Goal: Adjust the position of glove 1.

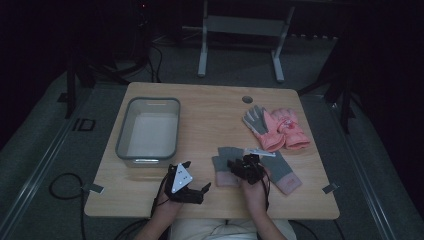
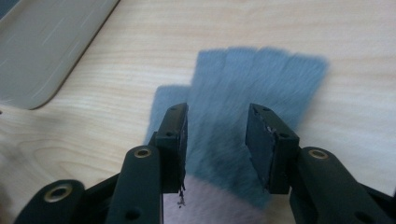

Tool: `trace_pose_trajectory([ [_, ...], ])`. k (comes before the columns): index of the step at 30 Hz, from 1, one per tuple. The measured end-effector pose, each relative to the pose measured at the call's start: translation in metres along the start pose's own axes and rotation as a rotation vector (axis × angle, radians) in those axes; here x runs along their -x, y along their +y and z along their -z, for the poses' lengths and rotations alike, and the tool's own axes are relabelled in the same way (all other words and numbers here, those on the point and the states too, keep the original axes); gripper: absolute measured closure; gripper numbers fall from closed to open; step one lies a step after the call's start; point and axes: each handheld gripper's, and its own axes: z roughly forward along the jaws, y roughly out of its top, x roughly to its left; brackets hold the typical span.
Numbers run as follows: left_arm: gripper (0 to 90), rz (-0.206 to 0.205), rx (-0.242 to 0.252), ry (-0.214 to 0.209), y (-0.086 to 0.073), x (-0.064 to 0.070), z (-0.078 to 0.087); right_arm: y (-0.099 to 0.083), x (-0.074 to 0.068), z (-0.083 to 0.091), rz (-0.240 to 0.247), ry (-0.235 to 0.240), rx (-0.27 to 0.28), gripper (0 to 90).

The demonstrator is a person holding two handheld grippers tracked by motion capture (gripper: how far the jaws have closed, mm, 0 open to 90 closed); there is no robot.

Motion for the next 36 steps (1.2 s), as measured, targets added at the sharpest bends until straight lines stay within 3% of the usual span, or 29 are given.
trace_pose_trajectory([
  [2, 0.3, 0.003, 0.003, 0.001, 0.000, 0.000, 0.000, 0.005, 0.003, 0.004, 0.074, -0.024, 0.016, 57.9],
  [4, 0.3, 0.004, 0.003, 0.002, 0.000, 0.000, 0.000, 0.014, 0.010, 0.007, 0.105, 0.004, 0.029, 58.0],
  [7, 0.3, 0.003, 0.002, 0.000, 0.000, -0.001, 0.000, 0.026, 0.022, 0.012, 0.174, 0.005, 0.019, 58.4],
  [8, 0.3, 0.003, 0.003, 0.000, 0.000, -0.001, 0.000, 0.030, 0.027, 0.014, 0.177, 0.008, 0.016, 58.9],
  [9, 0.3, 0.004, 0.002, 0.002, 0.000, -0.001, 0.000, 0.036, 0.038, 0.017, 0.212, 0.027, 0.001, 58.8],
  [11, 0.3, 0.007, 0.003, 0.004, 0.000, -0.001, 0.000, 0.037, 0.043, 0.019, 0.231, 0.027, -0.005, 58.8],
  [19, 0.3, 0.002, 0.002, 0.007, 0.000, 0.000, 0.000, 0.041, 0.099, 0.049, 0.320, 0.011, -0.033, 60.5],
  [25, 0.3, 0.002, 0.001, 0.009, 0.000, 0.000, -0.001, 0.039, 0.135, 0.075, 0.344, 0.039, -0.054, 61.4],
  [29, 0.3, 0.004, 0.004, 0.010, 0.000, -0.001, 0.000, 0.033, 0.145, 0.082, 0.381, 0.047, -0.078, 61.0],
  [33, 0.3, 0.002, 0.004, 0.011, 0.000, 0.000, 0.000, 0.019, 0.150, 0.077, 0.439, 0.074, -0.128, 60.5],
  [36, 0.3, 0.002, 0.002, 0.011, 0.000, 0.000, 0.000, 0.013, 0.155, 0.072, 0.440, 0.076, -0.155, 60.6],
])
